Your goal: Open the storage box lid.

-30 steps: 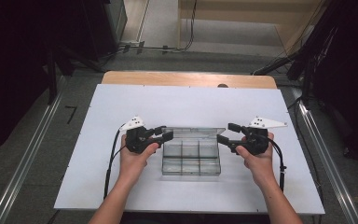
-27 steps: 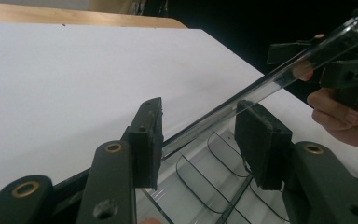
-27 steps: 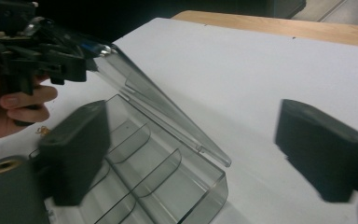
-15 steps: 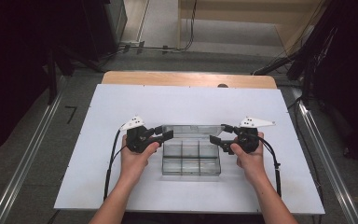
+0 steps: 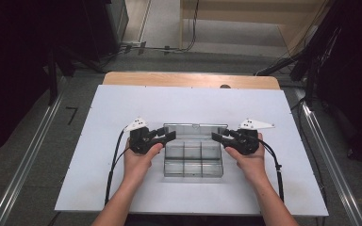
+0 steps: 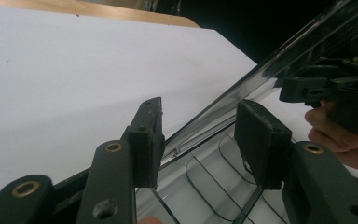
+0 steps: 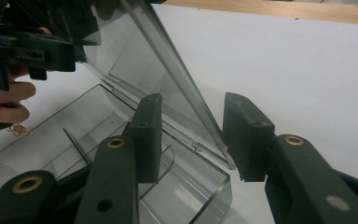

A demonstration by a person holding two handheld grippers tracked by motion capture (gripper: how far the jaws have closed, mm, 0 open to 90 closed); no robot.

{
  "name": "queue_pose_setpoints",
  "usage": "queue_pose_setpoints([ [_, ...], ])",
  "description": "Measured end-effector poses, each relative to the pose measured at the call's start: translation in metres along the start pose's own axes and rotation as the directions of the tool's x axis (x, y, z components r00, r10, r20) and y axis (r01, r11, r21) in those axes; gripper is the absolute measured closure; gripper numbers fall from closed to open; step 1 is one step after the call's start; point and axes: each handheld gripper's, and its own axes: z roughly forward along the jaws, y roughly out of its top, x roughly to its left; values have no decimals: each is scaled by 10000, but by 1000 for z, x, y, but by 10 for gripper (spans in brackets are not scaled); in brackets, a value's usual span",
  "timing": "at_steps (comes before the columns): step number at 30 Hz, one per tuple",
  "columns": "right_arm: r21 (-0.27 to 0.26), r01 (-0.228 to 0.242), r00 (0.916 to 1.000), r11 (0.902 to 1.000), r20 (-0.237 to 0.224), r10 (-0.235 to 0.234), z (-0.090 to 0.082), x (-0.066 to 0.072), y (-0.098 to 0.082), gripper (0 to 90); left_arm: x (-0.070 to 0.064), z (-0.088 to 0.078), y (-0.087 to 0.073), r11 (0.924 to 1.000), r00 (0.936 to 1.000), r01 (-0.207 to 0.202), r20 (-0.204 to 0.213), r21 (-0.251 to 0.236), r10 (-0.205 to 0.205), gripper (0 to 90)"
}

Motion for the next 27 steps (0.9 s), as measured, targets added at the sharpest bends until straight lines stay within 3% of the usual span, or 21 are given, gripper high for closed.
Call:
queue_pose_setpoints([
  [8, -125, 59, 9998, 9999, 204, -57, -1, 2, -2, 597, -1, 3, -1, 9999, 9999, -128, -101, -16, 128, 523],
  [19, -189, -3, 10000, 9998, 73, 4, -5, 4, -3, 640, -2, 3, -2, 9992, 9992, -391, -109, 126, 392, 572],
  [27, -191, -156, 9999, 9997, 40, 157, -8, 5, -6, 687, -3, 2, -3, 9990, 9993, -346, -151, 299, 350, 624],
])
